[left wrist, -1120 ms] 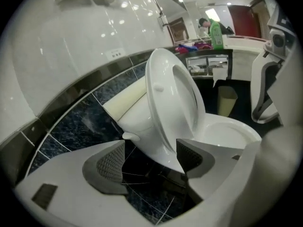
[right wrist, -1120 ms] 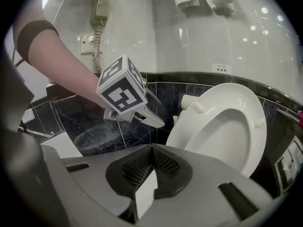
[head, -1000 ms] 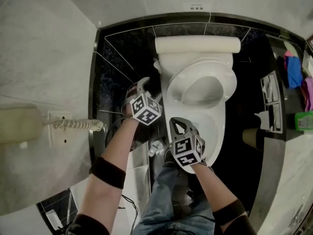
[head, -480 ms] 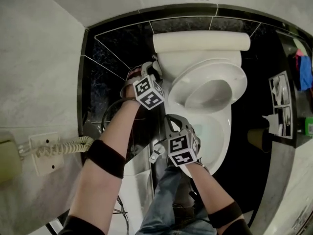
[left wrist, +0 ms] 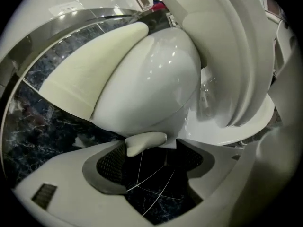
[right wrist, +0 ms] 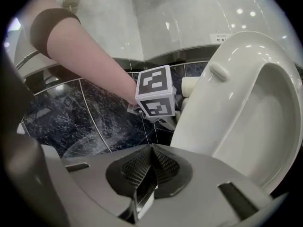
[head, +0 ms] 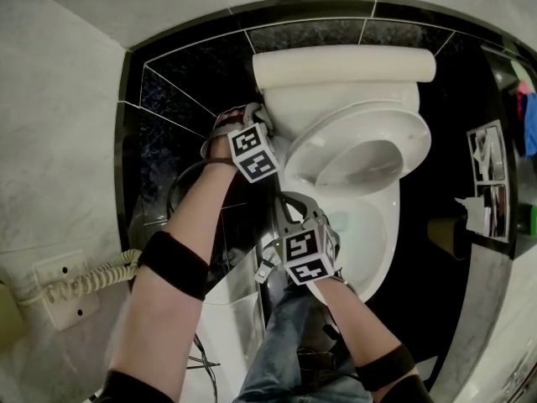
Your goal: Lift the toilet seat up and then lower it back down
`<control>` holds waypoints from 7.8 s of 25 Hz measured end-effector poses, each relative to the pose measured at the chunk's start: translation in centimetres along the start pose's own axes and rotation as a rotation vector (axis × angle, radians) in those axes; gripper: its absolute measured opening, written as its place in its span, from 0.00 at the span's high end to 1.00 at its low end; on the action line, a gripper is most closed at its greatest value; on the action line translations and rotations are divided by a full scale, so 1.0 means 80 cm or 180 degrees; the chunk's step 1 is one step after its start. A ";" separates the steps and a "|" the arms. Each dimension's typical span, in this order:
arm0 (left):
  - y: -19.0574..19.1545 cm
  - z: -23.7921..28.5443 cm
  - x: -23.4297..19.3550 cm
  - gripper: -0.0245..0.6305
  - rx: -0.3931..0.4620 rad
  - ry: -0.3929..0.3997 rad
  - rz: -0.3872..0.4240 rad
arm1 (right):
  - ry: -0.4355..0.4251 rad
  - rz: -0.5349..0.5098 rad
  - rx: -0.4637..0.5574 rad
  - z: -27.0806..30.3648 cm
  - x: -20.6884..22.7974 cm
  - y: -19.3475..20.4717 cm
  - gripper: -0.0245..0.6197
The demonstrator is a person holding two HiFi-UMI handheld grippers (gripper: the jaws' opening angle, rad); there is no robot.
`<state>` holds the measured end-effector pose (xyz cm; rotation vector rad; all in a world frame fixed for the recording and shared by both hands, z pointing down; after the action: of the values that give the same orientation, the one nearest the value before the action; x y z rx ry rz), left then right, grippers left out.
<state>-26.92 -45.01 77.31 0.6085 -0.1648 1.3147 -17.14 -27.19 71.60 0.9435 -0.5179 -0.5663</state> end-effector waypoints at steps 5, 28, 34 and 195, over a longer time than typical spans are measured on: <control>-0.001 0.005 0.004 0.45 -0.0073 -0.0043 0.0155 | -0.0014 0.0056 -0.0014 0.004 -0.001 0.008 0.95; 0.010 0.024 0.004 0.69 -0.0093 -0.0157 0.0053 | 0.0000 0.0111 -0.0097 0.008 0.002 0.028 0.95; 0.010 0.024 0.001 0.78 -0.0161 -0.0353 0.0090 | 0.0023 0.0114 -0.0087 0.004 0.004 0.027 0.95; -0.189 -0.738 0.497 0.96 0.1347 -0.0681 -0.3144 | 0.0597 0.0125 -0.0126 -0.731 -0.089 0.032 0.95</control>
<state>-15.19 16.91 40.89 1.0172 0.2339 0.3142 15.30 13.60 44.07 0.9364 -0.3548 -0.4459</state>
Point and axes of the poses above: the fingertips, and each gripper's own axes: z forward along the fingers, x to its right, y out of its underside, the point moved 9 cm from there along -z, backward along the fingers, and after that the axes turned 6 degrees about x, right-handed, at the moved point
